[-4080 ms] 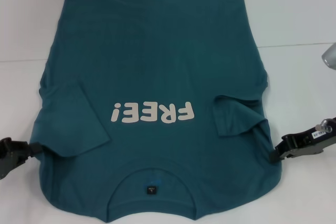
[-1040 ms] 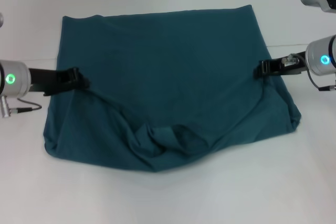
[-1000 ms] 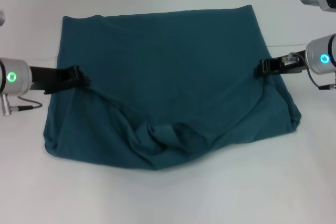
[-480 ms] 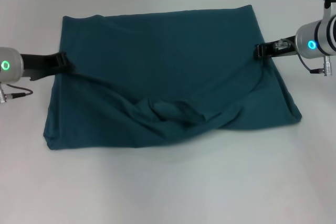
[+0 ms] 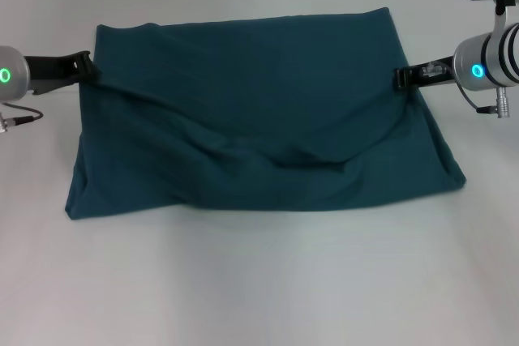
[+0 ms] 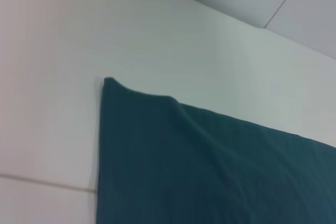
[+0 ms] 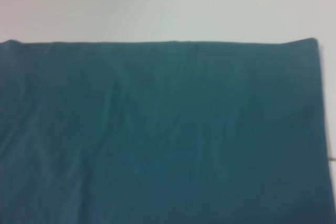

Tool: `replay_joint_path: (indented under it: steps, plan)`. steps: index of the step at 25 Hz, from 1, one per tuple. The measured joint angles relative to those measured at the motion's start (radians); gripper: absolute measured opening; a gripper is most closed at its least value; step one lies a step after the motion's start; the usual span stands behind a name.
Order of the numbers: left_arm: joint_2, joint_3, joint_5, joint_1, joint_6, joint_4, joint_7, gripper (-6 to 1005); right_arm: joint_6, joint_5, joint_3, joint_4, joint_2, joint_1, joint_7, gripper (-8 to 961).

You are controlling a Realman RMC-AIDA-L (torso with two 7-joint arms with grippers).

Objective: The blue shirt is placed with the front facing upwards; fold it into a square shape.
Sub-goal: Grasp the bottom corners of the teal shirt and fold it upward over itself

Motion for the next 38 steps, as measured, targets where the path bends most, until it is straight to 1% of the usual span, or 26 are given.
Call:
replay_joint_path:
  steps: [5,8,12,17,23,30,34,38]
  plan:
    - [-0.011,0.069,-0.005,-0.005,-0.042,-0.001,0.008,2,0.065,-0.001,-0.001,0.017,0.001,0.002,0.000,35]
    - [-0.020,0.087,-0.005,-0.008,-0.052,-0.002,0.026,2,0.121,-0.002,-0.008,0.041,0.003,0.007,-0.001,35]
    - [-0.030,0.089,-0.005,-0.009,-0.069,-0.003,0.048,2,0.185,-0.002,-0.029,0.063,0.008,0.012,-0.001,36]
    - [-0.033,0.089,-0.004,-0.006,-0.105,-0.013,0.059,3,0.243,-0.002,-0.043,0.084,0.011,0.017,-0.001,36]
    - [-0.043,0.089,-0.005,-0.007,-0.155,-0.014,0.067,8,0.277,-0.002,-0.063,0.114,0.011,0.015,-0.008,37]
    - [-0.051,0.089,-0.006,-0.013,-0.171,-0.016,0.082,14,0.324,-0.002,-0.082,0.143,0.011,0.004,-0.010,38]
    - [-0.053,0.089,-0.006,-0.011,-0.172,-0.015,0.086,18,0.325,-0.002,-0.085,0.144,0.011,0.004,-0.011,38]
    - [-0.070,0.089,-0.006,-0.008,-0.176,-0.010,0.116,21,0.328,-0.002,-0.102,0.144,0.011,0.003,-0.009,38]
